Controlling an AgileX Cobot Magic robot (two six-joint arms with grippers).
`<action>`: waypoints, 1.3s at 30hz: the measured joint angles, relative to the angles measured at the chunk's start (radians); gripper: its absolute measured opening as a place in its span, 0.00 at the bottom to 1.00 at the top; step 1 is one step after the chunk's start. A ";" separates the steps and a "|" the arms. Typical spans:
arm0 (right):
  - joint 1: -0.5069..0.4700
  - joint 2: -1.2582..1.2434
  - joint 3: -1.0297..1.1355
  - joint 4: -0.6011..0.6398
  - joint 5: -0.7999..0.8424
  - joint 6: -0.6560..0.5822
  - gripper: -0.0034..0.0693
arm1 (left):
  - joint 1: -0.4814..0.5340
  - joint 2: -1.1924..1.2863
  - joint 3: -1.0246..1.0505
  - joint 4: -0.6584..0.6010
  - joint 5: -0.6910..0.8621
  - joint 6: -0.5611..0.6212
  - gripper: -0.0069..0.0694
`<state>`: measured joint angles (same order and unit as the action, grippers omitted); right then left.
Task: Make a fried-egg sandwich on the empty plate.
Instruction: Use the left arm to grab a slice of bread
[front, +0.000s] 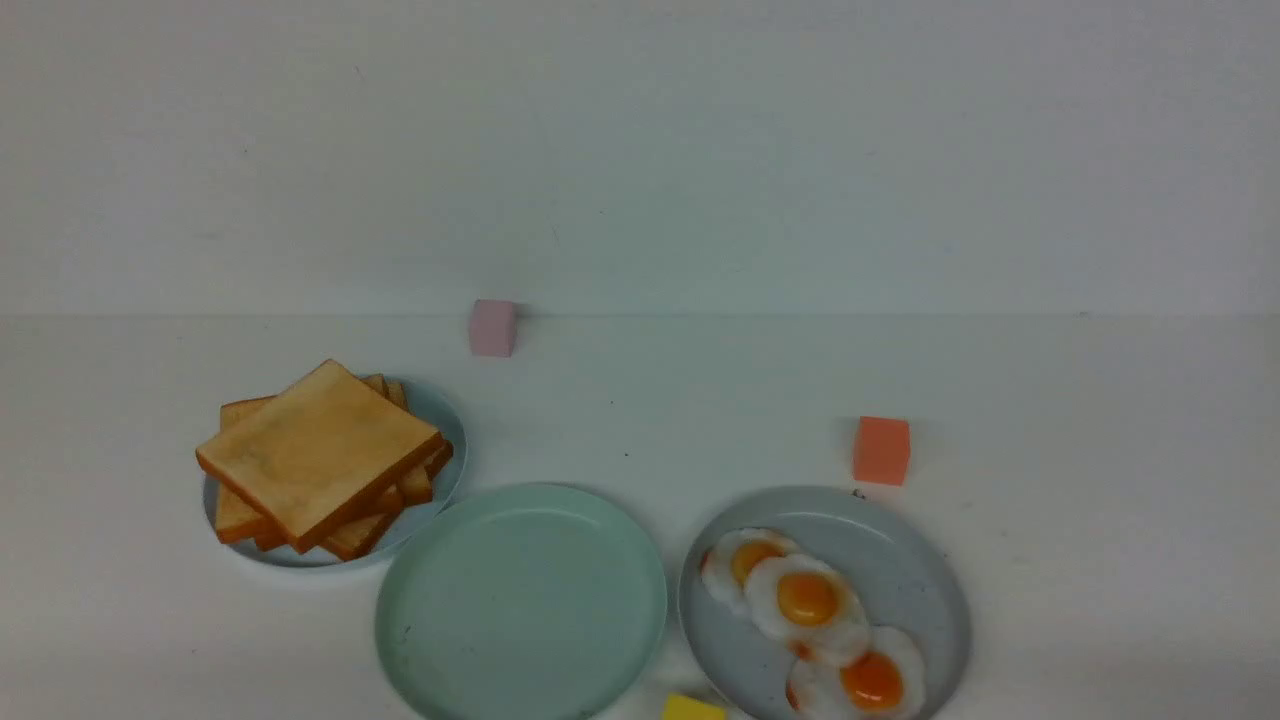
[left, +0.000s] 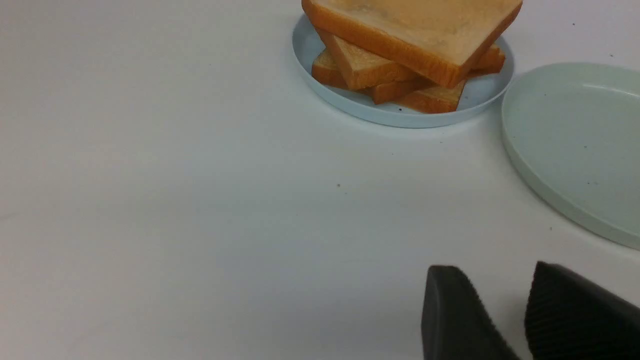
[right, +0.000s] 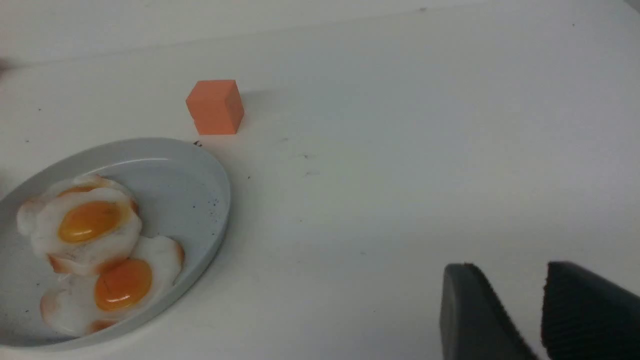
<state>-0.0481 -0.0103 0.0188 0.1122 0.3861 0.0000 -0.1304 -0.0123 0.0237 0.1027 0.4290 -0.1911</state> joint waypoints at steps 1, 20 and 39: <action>0.000 0.000 0.000 0.000 0.000 0.000 0.38 | 0.000 0.000 0.000 0.000 0.000 0.000 0.40; 0.000 0.000 0.000 0.000 0.000 0.000 0.38 | 0.000 0.000 0.000 0.000 0.000 0.000 0.40; 0.000 0.000 0.007 -0.002 -0.050 0.000 0.38 | 0.000 0.000 0.005 0.001 -0.061 0.000 0.40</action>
<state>-0.0481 -0.0103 0.0254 0.1099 0.3357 0.0000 -0.1304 -0.0123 0.0290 0.1036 0.3684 -0.1911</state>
